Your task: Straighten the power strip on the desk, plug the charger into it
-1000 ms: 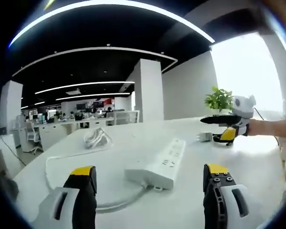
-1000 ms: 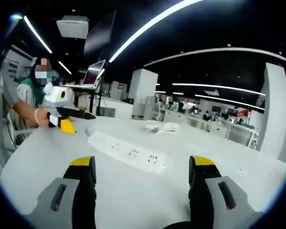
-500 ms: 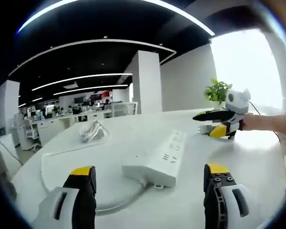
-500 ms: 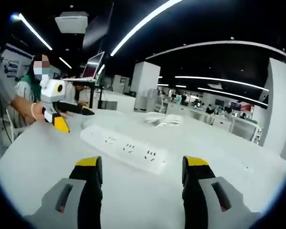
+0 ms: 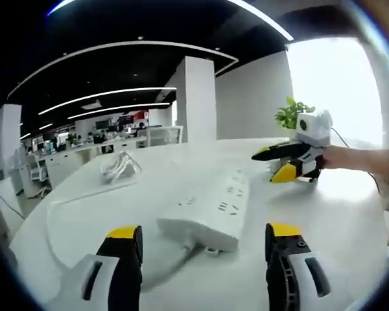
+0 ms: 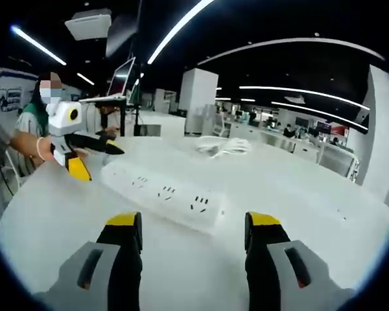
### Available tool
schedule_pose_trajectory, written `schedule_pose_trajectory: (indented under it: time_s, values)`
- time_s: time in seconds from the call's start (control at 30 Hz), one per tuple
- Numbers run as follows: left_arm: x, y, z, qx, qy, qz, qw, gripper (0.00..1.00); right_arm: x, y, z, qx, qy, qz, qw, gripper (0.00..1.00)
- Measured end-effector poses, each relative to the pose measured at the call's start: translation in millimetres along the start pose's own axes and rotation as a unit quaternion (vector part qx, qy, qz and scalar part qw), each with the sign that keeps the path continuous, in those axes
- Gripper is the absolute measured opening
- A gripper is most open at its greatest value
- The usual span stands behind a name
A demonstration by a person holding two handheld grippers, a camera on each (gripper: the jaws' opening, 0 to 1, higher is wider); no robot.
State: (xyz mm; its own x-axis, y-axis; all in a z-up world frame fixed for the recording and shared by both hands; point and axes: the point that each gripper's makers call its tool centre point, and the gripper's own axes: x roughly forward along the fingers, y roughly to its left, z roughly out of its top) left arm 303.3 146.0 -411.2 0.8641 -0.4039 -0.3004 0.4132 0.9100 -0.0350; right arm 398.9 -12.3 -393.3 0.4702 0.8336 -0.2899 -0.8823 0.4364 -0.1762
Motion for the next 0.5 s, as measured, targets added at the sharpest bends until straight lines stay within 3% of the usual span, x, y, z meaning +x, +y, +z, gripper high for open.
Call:
schedule_pose_trajectory:
  time_s: [0.5]
  values:
    - [3.6, -4.0, -2.2, 0.000, 0.011, -0.009, 0.9999, 0.66, 6.7, -6.4, -8.8, 0.040, 0.010, -0.006, 0.9991, 0.59]
